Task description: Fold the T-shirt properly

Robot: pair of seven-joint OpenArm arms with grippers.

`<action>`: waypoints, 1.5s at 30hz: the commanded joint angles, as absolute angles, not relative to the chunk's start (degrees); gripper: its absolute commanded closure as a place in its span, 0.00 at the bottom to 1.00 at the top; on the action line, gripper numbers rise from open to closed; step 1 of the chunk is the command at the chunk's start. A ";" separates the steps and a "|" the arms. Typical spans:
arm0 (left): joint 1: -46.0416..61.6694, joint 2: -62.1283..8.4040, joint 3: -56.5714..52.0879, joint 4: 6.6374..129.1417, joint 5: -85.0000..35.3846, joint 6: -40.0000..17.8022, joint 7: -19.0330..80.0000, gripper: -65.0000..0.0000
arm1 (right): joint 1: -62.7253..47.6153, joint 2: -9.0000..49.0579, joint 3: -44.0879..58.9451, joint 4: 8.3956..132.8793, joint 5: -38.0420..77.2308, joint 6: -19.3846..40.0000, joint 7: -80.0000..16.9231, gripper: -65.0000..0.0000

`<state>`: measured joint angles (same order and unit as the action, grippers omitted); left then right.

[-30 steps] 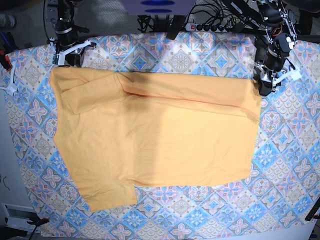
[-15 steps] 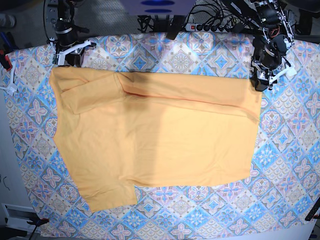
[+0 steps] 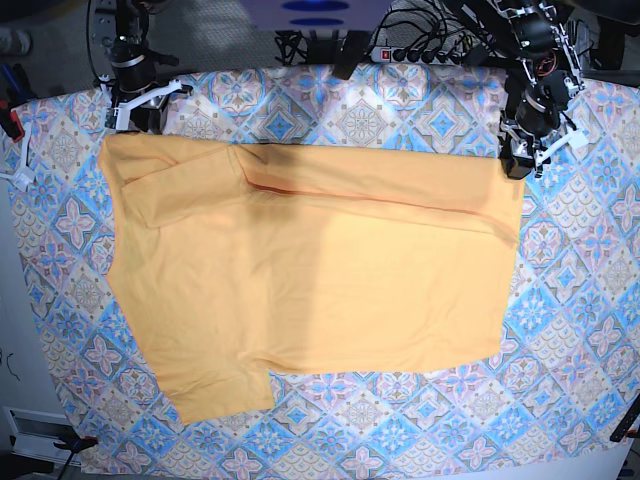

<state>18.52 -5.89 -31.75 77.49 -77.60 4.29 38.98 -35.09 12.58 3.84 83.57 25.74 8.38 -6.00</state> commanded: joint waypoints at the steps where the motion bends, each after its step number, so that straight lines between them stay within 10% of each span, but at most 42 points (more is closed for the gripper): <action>1: 17.71 -6.55 -31.87 77.85 -77.49 4.35 39.08 0.65 | -35.30 13.23 4.18 84.26 25.80 8.75 -4.70 0.77; 7: 16.57 -6.55 -30.46 77.85 -77.49 4.00 39.34 0.68 | -35.30 13.23 4.18 84.26 25.80 8.75 -4.70 0.77; 14: 16.66 -6.64 -29.67 77.85 -77.49 3.74 39.25 1.00 | -35.30 13.23 4.79 84.53 25.89 8.66 -4.70 0.77; 45: 16.92 -6.81 -28.18 77.85 -77.41 3.74 39.16 1.00 | -26.15 13.58 12.79 76.62 54.64 8.75 -15.34 0.59</action>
<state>17.02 -6.22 -27.94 77.08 -76.77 4.49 39.00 -25.85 12.99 12.53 76.23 54.65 8.88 -15.07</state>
